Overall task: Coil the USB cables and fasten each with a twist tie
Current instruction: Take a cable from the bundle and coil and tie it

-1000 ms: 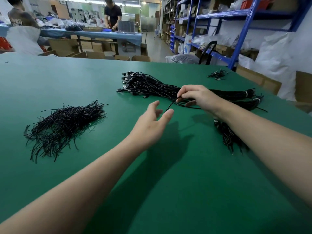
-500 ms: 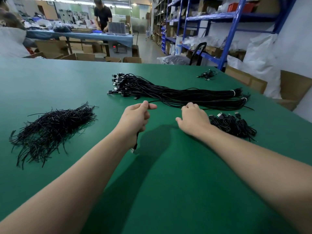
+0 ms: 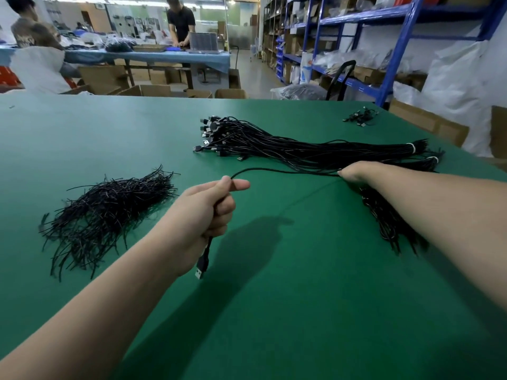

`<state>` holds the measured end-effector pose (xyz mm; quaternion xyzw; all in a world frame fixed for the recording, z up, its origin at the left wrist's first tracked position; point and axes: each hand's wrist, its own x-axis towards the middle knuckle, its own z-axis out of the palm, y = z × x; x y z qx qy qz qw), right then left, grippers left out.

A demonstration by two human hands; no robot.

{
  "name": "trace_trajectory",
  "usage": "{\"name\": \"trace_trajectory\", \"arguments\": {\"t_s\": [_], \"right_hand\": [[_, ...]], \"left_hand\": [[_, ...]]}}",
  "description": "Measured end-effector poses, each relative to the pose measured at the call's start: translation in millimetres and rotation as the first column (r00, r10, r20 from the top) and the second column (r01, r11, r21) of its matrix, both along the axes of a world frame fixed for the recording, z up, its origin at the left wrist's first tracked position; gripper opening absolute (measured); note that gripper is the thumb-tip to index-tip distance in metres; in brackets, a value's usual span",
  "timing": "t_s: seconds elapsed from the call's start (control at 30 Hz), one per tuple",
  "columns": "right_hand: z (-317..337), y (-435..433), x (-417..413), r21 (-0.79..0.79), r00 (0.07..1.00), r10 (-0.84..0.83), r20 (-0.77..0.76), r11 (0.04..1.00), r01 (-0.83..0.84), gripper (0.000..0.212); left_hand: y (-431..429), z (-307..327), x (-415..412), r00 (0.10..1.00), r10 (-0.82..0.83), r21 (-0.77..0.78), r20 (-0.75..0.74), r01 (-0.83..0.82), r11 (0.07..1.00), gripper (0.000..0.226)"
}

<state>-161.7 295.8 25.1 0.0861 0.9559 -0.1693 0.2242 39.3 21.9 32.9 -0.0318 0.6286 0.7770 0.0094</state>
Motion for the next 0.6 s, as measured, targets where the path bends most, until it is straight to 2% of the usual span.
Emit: {"name": "trace_trajectory", "arguments": {"t_s": [0.1, 0.27, 0.33, 0.47, 0.5, 0.53, 0.57, 0.6], "right_hand": [[3.7, 7.2, -2.6, 0.008, 0.999, -0.019, -0.03, 1.0, 0.019, 0.042], [12.7, 15.1, -0.8, 0.167, 0.986, 0.064, -0.153, 0.985, -0.038, 0.039], [19.0, 6.4, 4.2, 0.179, 0.978, 0.098, -0.183, 0.982, -0.065, 0.036], [42.3, -34.7, 50.3, 0.274, 0.935, 0.213, -0.285, 0.952, -0.133, 0.042], [46.0, -45.5, 69.1, 0.235, 0.909, 0.261, -0.325, 0.953, -0.19, 0.046], [47.2, -58.3, 89.8, 0.086, 0.899, 0.268, -0.348, 0.963, -0.254, 0.051], [46.3, -69.7, 113.9, -0.18, 0.92, 0.228, -0.319, 0.938, -0.295, 0.056], [46.0, -80.1, 138.7, -0.478, 0.951, 0.214, -0.224, 0.826, -0.298, 0.063]], "left_hand": [[-0.5, -2.0, 20.6, 0.994, -0.108, -0.039, 0.012, 0.108, 0.993, 0.032], [-15.6, 2.0, 51.6, 0.973, -0.226, -0.059, 0.039, 0.228, 0.972, 0.031], [-18.0, 6.2, 53.6, 0.985, -0.172, -0.08, 0.022, 0.173, 0.982, 0.032], [-13.0, 21.4, 41.3, 0.997, -0.052, -0.002, -0.057, 0.052, 0.999, 0.028], [-8.6, 26.9, 38.1, 0.995, -0.042, 0.008, -0.086, 0.043, 0.999, 0.023], [-3.5, 32.2, 35.4, 0.993, -0.038, 0.003, -0.112, 0.038, 0.999, 0.019], [1.5, 36.9, 33.2, 0.99, -0.037, -0.02, -0.133, 0.035, 0.999, 0.017], [6.3, 41.3, 31.2, 0.987, -0.036, -0.053, -0.154, 0.028, 0.998, 0.016]]}}
